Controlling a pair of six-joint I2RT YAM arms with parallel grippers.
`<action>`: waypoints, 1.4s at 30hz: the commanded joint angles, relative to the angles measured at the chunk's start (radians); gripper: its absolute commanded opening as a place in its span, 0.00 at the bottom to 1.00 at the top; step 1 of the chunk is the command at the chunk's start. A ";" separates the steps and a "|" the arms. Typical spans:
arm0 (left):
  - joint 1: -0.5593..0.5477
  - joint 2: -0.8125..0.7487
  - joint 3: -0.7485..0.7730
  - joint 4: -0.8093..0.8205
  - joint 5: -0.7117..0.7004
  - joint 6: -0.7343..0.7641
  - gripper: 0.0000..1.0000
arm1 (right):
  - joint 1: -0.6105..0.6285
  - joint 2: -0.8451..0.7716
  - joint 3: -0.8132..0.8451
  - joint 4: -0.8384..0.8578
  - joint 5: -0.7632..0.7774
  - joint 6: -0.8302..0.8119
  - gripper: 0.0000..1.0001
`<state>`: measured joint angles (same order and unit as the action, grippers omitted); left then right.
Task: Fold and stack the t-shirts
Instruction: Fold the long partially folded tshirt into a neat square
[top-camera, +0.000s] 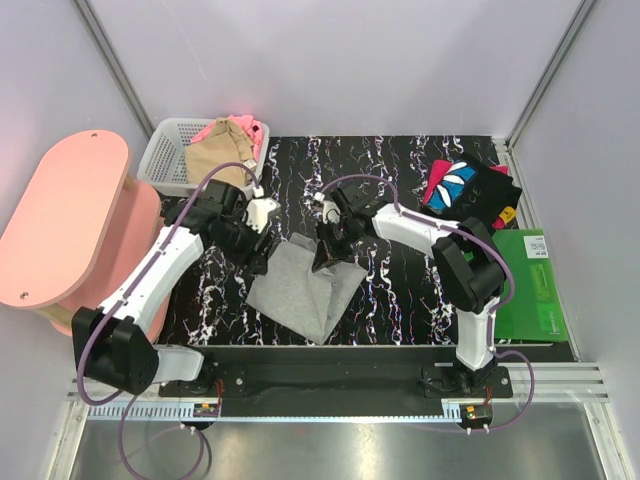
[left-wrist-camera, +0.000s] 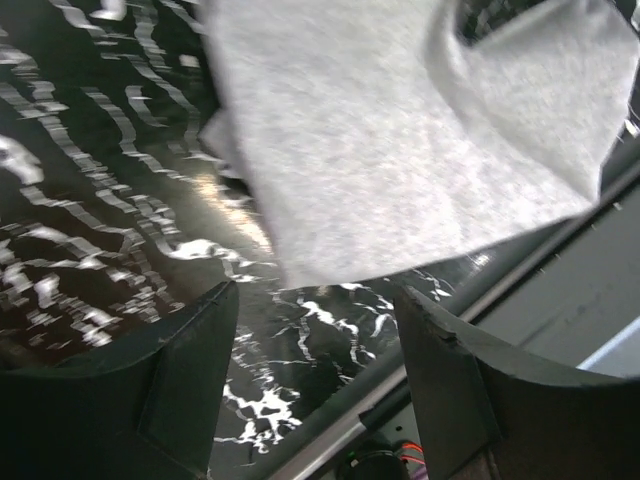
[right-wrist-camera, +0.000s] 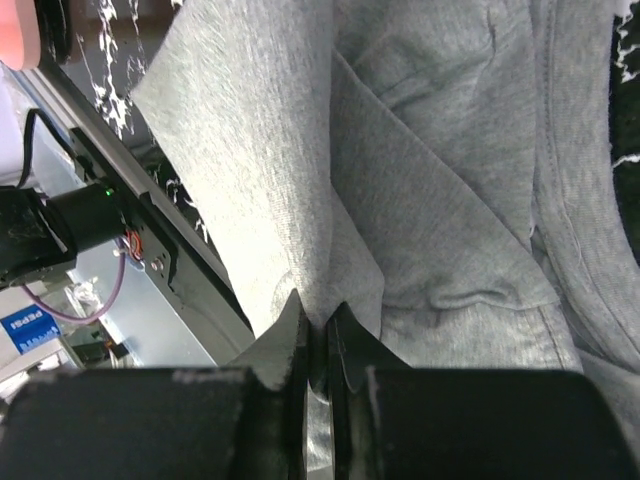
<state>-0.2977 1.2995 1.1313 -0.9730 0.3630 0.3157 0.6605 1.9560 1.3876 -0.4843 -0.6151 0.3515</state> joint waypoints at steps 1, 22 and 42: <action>-0.029 0.041 -0.031 0.028 0.123 0.017 0.67 | -0.001 -0.026 0.099 -0.082 0.050 -0.065 0.01; -0.212 0.521 0.002 0.112 0.102 -0.009 0.61 | -0.085 0.090 0.222 -0.264 0.437 -0.063 0.41; 0.063 0.196 0.314 -0.046 0.185 0.031 0.62 | -0.094 -0.176 0.163 -0.231 0.283 0.107 0.56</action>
<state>-0.3115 1.6260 1.3315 -0.9630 0.4946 0.3225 0.5632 1.8385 1.5444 -0.7895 -0.0788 0.3836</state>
